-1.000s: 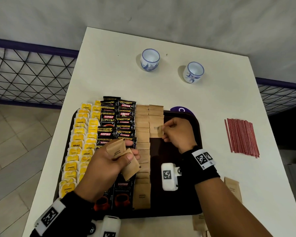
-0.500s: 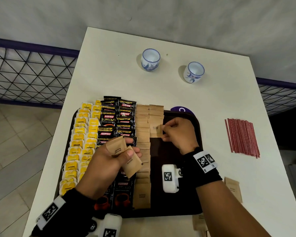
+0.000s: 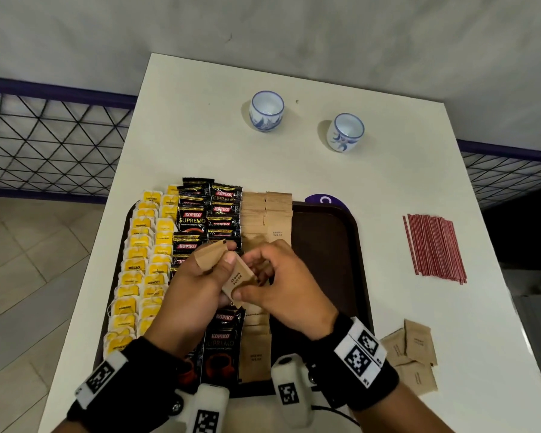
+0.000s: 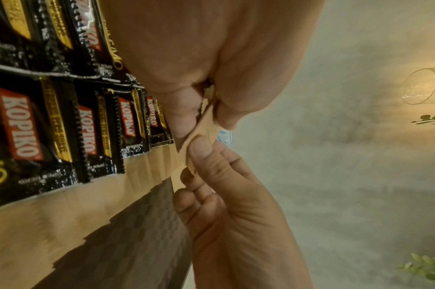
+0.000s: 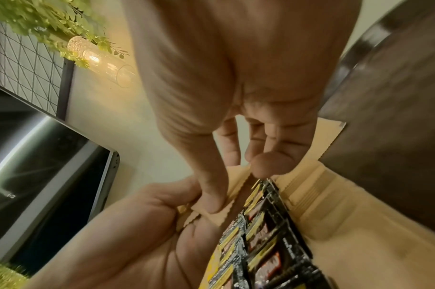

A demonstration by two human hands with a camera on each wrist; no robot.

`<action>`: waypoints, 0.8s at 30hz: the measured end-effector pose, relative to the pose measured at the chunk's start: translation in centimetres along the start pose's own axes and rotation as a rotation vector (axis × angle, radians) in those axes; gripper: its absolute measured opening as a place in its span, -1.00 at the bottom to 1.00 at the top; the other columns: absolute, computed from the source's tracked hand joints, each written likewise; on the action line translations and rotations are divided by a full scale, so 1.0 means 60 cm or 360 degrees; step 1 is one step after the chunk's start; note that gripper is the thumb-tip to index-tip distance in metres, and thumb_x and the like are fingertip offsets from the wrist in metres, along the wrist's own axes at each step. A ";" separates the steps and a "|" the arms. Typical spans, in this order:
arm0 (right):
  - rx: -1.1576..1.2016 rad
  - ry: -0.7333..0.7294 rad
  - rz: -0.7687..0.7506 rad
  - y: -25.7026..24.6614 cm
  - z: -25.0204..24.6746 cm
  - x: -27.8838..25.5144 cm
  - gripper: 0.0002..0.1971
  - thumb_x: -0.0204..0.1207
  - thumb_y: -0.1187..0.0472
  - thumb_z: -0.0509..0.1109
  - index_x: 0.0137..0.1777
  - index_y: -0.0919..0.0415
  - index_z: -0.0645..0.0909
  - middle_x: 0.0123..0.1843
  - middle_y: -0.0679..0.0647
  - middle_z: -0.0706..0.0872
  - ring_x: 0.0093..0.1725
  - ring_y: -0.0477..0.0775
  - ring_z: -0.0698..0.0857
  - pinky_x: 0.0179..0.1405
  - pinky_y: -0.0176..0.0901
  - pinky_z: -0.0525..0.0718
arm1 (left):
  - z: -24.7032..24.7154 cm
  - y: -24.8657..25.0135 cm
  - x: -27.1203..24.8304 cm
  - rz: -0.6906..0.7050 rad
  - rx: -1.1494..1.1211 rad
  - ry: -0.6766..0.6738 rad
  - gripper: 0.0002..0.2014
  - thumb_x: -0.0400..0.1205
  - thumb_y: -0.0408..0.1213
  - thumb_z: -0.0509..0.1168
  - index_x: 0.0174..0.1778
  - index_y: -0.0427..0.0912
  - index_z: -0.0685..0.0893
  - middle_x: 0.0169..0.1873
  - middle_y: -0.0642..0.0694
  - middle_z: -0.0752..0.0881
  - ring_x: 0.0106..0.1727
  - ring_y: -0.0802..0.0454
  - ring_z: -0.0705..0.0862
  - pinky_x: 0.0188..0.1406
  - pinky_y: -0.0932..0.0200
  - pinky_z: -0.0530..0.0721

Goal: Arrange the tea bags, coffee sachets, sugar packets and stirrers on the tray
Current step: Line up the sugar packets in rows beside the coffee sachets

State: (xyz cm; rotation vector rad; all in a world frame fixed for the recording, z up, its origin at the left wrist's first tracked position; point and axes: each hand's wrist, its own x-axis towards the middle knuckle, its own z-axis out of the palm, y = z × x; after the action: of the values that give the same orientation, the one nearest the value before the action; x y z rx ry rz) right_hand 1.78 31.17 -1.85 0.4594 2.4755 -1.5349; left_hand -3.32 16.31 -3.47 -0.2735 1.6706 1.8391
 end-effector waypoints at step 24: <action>0.0545 0.0247 0.0168 0.021 -0.031 0.002 -0.89 0.45 0.39 0.59 -0.12 0.19 0.77 -0.24 0.01 0.72 -0.34 -0.15 0.66 -0.31 -0.38 0.60 | -0.005 0.005 -0.013 0.0210 0.0556 -0.0068 -0.88 0.68 -0.37 0.42 0.05 -0.06 0.76 -0.13 0.06 0.85 -0.34 -0.02 0.78 -0.18 -0.11 0.82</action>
State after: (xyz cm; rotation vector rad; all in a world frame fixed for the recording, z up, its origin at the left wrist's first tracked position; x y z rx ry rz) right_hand 2.10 33.37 -2.16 0.7773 2.2523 -1.9524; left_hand -2.96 15.77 -2.83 0.0242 1.9804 1.5925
